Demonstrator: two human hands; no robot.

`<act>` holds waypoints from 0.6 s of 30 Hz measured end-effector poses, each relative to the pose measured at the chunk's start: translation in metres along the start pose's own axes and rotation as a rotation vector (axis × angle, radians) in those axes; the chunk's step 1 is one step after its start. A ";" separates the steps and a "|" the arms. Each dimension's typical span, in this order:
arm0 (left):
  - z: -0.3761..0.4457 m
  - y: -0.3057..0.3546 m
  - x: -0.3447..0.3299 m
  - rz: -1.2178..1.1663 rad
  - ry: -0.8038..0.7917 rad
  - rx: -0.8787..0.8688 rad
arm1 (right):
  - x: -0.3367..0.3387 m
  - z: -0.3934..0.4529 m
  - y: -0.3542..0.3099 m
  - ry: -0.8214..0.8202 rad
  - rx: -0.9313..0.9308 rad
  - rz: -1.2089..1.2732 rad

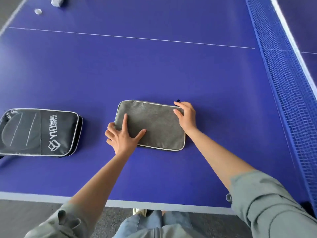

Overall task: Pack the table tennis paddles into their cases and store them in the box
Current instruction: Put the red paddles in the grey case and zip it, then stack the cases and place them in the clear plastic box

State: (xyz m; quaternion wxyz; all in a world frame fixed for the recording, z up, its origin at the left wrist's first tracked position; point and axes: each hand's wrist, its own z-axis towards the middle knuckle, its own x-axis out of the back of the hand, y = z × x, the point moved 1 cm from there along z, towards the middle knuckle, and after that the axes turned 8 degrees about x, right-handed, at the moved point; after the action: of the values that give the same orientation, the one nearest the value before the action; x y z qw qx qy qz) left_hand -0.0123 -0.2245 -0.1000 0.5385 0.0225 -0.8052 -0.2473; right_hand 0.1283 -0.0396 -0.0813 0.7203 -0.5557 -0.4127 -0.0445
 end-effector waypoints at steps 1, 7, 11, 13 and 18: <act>-0.010 -0.001 -0.003 -0.014 0.008 0.028 | -0.001 0.008 -0.002 -0.018 0.002 -0.006; -0.031 -0.001 0.003 -0.232 0.048 0.212 | -0.004 -0.009 -0.016 0.056 -0.213 0.055; -0.041 -0.007 0.009 -0.661 -0.023 0.682 | -0.018 -0.085 -0.020 0.323 -0.615 0.355; -0.047 -0.003 0.008 -0.870 -0.140 0.857 | -0.028 -0.108 -0.023 0.359 -0.793 0.515; -0.049 0.023 0.013 -1.172 -0.243 1.037 | -0.033 -0.100 -0.029 0.439 -1.011 0.630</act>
State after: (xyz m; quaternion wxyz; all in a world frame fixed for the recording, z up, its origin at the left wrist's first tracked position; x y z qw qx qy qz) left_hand 0.0303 -0.2264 -0.0650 0.1496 0.6638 -0.7279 -0.0845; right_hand 0.1463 -0.1474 -0.0842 0.4154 -0.8999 -0.0002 -0.1326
